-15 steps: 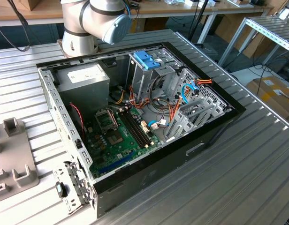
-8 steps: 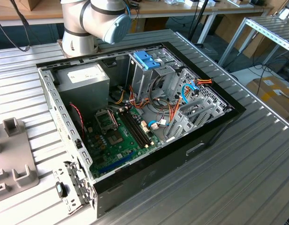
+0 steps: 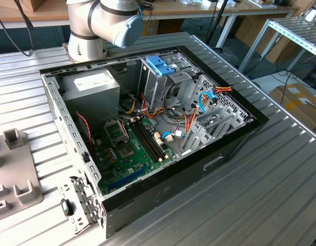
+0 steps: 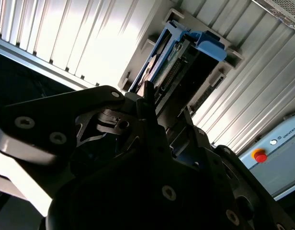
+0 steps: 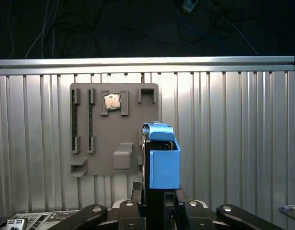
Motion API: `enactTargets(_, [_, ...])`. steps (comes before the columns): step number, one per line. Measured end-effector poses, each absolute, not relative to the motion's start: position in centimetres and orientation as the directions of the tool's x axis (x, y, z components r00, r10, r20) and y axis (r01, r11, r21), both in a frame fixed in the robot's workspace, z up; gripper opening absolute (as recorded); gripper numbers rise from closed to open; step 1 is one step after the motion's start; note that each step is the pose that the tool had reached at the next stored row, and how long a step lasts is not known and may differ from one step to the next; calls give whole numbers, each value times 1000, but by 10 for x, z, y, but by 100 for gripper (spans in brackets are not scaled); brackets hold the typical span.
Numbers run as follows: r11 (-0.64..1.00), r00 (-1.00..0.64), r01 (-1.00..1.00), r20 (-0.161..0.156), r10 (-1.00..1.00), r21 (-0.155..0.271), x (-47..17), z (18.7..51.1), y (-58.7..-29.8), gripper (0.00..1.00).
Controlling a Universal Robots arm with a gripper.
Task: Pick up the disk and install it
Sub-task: 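Pick up the disk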
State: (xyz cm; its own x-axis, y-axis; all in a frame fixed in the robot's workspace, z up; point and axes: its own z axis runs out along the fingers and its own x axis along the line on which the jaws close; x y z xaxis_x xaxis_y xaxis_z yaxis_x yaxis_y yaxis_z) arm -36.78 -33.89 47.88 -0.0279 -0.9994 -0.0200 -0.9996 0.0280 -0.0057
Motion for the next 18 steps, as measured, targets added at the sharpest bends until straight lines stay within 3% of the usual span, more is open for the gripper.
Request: enactTargets(18, [28,-28,-1000,-17,-999,-6,-348,490,-339,35])
